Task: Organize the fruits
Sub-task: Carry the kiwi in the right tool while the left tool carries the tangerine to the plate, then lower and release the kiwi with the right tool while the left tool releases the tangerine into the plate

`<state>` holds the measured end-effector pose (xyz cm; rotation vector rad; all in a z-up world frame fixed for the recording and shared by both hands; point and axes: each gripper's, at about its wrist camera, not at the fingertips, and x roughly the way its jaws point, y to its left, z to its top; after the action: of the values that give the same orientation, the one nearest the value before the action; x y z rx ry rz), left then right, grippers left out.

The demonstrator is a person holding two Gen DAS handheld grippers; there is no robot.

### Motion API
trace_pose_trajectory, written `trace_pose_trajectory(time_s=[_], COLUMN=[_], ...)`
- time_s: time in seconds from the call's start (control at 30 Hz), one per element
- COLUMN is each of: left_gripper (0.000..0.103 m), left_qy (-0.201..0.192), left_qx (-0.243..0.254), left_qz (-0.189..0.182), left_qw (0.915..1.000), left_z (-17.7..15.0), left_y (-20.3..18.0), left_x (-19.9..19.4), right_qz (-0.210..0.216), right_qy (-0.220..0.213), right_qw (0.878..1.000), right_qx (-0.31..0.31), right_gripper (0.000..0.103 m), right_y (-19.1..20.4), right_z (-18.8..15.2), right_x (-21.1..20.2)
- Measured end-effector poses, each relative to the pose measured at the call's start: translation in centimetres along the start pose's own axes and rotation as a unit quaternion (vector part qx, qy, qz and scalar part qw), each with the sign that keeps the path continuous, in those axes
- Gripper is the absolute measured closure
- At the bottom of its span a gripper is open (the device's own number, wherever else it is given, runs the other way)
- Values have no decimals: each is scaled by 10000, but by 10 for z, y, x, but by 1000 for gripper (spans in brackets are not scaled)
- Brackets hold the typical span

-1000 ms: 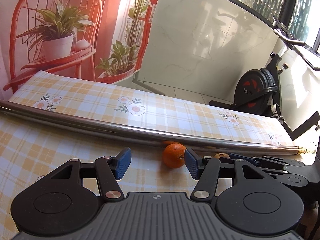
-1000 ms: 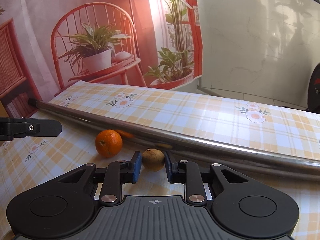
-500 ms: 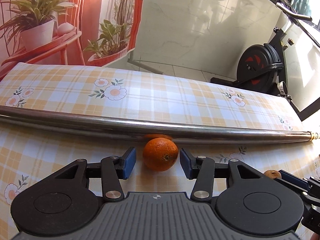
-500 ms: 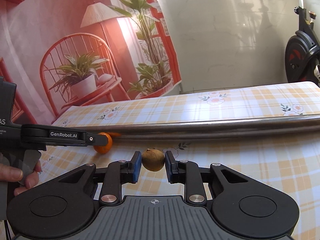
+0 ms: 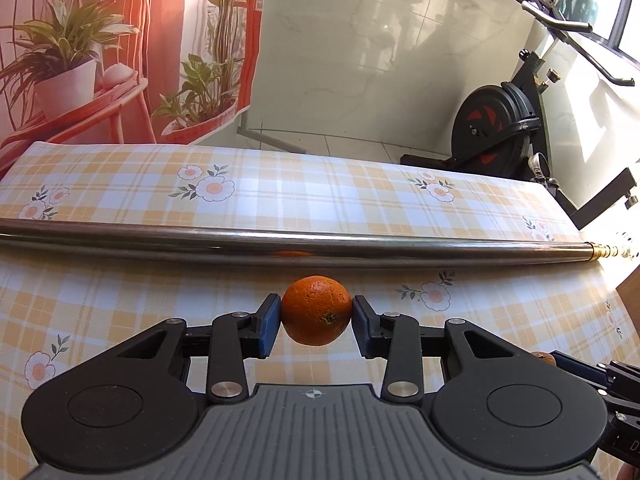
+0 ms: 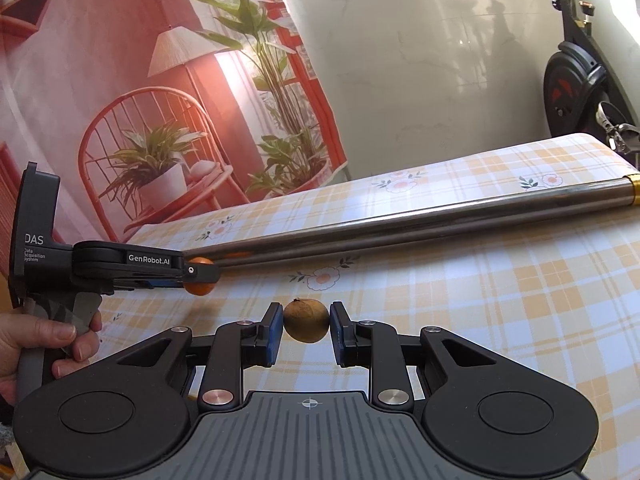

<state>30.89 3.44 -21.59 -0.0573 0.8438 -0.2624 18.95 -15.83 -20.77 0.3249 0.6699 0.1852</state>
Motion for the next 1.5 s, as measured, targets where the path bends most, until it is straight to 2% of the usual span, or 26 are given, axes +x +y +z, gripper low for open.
trace_pose_trajectory(time_s=[0.3, 0.7, 0.9, 1.13, 1.5], left_gripper=[63, 63, 63, 63, 63], left_qy=[-161, -55, 96, 206, 408], left_qx=[215, 361, 356, 591, 655], left_qz=[-466, -678, -802, -885, -942], left_qw=[9986, 9970, 9961, 9941, 9926], left_z=[-35, -97, -115, -125, -134], left_y=[-20, -34, -38, -45, -48], left_x=[-70, -128, -136, -134, -123], right_qz=[77, 350, 415, 461, 379], right_qy=[6, 38, 95, 177, 705], right_qw=[9998, 9980, 9972, 9960, 9945], right_qx=[-205, -526, -620, -741, -669], right_gripper=[80, 80, 80, 80, 80], right_y=[18, 46, 58, 66, 66], right_z=[-15, -39, -49, -61, -77], right_x=[-31, -72, -85, -101, -111])
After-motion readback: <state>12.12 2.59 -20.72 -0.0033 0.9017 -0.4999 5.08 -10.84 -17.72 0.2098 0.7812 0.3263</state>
